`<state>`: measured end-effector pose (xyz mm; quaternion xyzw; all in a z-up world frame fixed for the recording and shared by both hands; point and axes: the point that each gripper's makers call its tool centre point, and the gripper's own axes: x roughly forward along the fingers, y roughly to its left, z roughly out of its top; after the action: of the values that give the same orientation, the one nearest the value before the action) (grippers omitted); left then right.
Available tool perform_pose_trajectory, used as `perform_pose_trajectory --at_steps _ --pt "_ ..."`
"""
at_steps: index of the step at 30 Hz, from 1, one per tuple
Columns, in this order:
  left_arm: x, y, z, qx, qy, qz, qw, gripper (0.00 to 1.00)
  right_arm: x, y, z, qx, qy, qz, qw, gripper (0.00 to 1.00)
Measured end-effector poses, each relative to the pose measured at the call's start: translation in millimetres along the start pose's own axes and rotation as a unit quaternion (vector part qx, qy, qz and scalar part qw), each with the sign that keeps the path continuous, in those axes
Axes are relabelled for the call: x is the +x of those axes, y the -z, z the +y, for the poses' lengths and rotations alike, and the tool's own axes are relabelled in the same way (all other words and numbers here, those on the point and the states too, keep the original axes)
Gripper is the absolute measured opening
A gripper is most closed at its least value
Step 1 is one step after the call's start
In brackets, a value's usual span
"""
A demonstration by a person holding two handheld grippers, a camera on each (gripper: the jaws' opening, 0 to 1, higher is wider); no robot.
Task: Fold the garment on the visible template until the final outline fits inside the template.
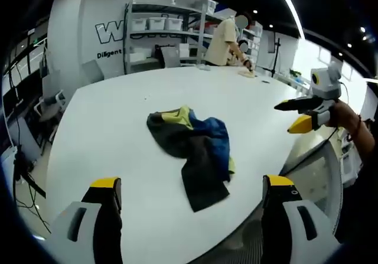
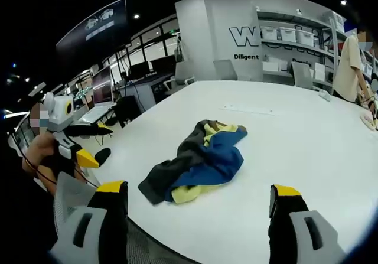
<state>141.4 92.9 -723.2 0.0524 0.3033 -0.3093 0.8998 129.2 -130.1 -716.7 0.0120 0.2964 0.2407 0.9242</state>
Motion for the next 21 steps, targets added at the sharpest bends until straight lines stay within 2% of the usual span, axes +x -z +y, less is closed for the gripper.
perform_pose_trajectory --at_steps 21 --pt "3.5 -1.9 1.8 0.007 -0.002 -0.003 1.0000 0.99 0.9 2.0 -2.6 0.003 0.003 0.003 1.0000 0.99"
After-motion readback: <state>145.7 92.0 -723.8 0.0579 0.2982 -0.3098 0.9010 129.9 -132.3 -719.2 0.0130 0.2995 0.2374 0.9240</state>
